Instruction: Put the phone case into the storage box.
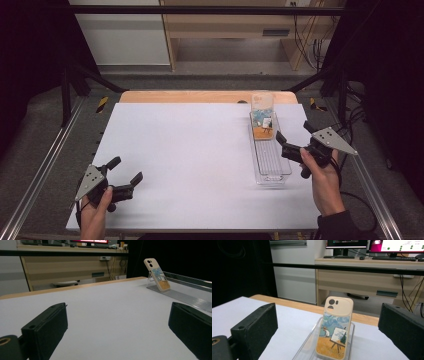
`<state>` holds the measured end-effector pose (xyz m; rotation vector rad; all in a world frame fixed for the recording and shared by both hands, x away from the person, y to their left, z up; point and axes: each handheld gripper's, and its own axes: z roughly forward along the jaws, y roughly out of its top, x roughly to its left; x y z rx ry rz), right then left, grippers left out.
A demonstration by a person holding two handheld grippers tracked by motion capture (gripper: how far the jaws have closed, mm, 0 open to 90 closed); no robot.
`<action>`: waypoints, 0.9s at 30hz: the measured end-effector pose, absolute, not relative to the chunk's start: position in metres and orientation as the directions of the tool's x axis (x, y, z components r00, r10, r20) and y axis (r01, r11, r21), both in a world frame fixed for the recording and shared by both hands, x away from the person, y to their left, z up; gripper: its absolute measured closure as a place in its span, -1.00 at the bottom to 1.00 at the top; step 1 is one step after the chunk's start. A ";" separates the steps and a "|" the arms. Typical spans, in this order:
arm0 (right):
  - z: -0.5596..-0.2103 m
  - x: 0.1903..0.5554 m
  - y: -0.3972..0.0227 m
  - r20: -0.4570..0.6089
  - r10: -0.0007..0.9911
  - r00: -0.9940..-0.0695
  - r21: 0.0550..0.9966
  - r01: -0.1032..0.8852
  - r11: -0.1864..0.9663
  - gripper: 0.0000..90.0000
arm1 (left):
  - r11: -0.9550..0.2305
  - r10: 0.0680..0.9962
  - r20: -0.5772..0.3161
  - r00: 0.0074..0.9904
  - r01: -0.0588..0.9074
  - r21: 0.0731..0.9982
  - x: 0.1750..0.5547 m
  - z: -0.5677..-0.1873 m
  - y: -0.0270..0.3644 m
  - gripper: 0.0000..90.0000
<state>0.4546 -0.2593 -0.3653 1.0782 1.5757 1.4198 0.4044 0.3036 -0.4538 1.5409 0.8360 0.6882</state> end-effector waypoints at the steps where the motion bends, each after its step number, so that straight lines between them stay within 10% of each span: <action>1: -0.366 0.454 -0.260 0.002 0.929 -0.370 0.994 0.103 0.038 -0.94 | -0.056 0.822 -0.025 0.568 0.125 0.991 0.404 -0.454 0.303 -0.95; 27: -0.379 0.431 -0.278 -0.004 0.941 -0.338 0.994 0.103 0.042 -0.95 | -0.026 0.833 -0.037 0.551 0.105 0.994 0.395 -0.448 0.315 -0.95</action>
